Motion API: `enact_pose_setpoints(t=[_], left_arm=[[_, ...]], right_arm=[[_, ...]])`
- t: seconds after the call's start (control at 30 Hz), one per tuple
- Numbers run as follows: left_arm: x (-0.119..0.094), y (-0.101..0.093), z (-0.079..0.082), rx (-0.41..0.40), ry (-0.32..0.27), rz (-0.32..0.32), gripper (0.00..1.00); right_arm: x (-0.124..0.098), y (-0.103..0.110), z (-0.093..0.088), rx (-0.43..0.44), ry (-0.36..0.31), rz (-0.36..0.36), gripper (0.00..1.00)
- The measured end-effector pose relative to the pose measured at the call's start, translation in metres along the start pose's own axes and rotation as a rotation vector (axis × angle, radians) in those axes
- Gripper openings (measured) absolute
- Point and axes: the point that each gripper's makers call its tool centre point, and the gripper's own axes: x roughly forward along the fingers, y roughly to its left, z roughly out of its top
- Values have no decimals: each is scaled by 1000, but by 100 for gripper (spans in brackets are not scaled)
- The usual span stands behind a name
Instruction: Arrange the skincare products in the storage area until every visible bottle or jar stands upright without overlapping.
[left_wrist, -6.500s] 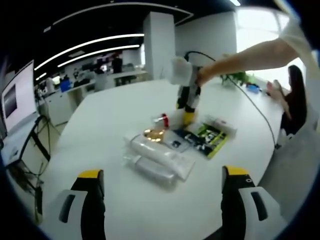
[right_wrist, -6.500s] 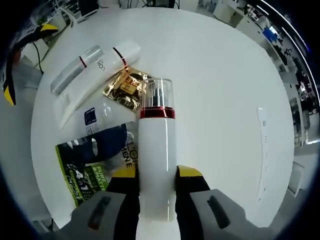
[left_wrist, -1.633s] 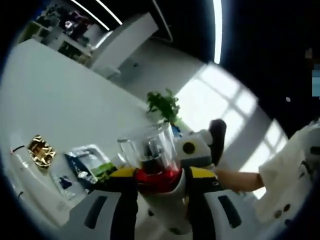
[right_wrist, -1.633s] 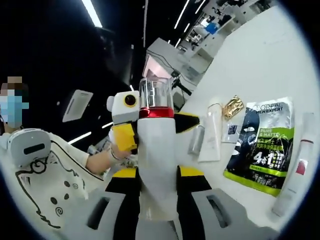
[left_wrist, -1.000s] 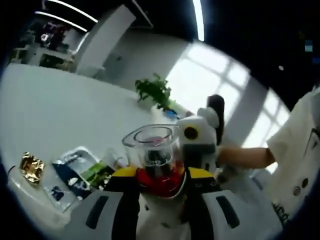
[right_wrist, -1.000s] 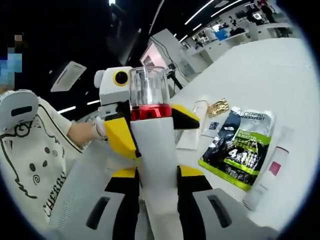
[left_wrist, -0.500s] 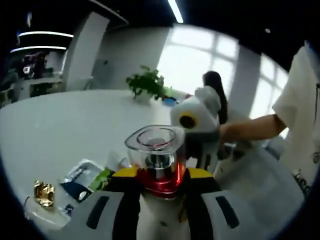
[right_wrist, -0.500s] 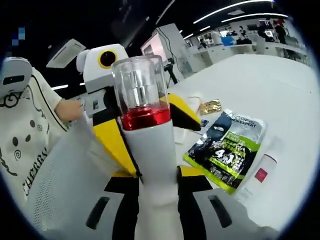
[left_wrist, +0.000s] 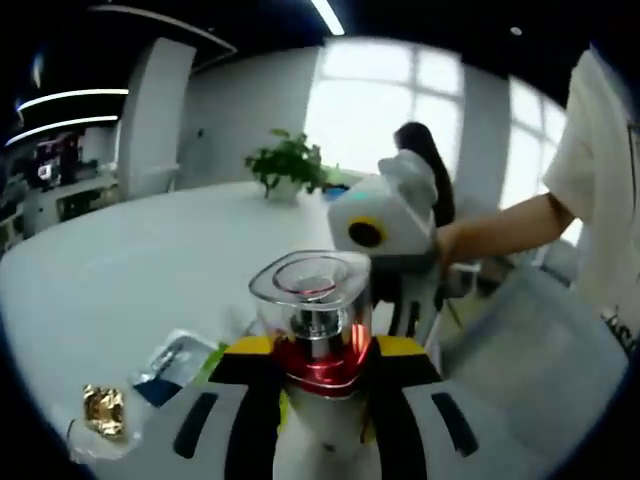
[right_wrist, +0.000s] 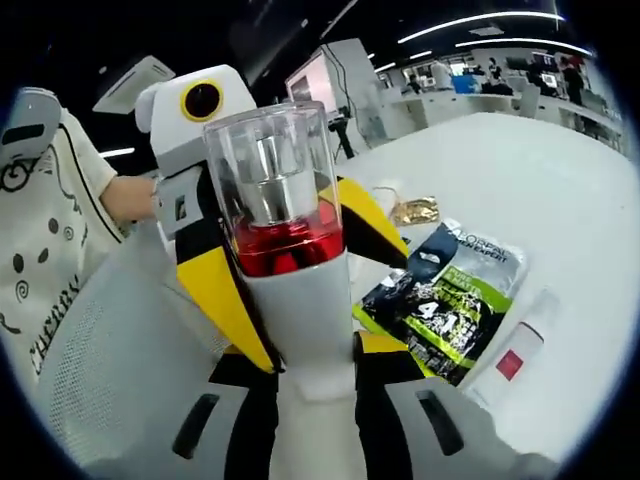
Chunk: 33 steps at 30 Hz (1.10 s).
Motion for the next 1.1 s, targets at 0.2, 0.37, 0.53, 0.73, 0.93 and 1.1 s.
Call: enact_pose_setpoints(t=[0.2,0.37,0.53,0.73,0.93,1.1], left_arm=[[4,7,2,3,-4,4,29],[5,11,3,7,-13,11,29],[7,17,6,36,-16,24,29],[10,24,8,82,-17,33,29],[14,34,11,116,-21,44,29],[18,42,14,133,-30,60,29]], right_arm=[[-1,-9,1,-1,1,-4,28],[-1,-14,3,-7,1,-20,28],[0,-21,6,-25,-7,-42,28],[1,-30,10,-61,4,-74,28],[2,-39,14,-79,8,-113,28],[1,-52,17,-95,12,-140,28]])
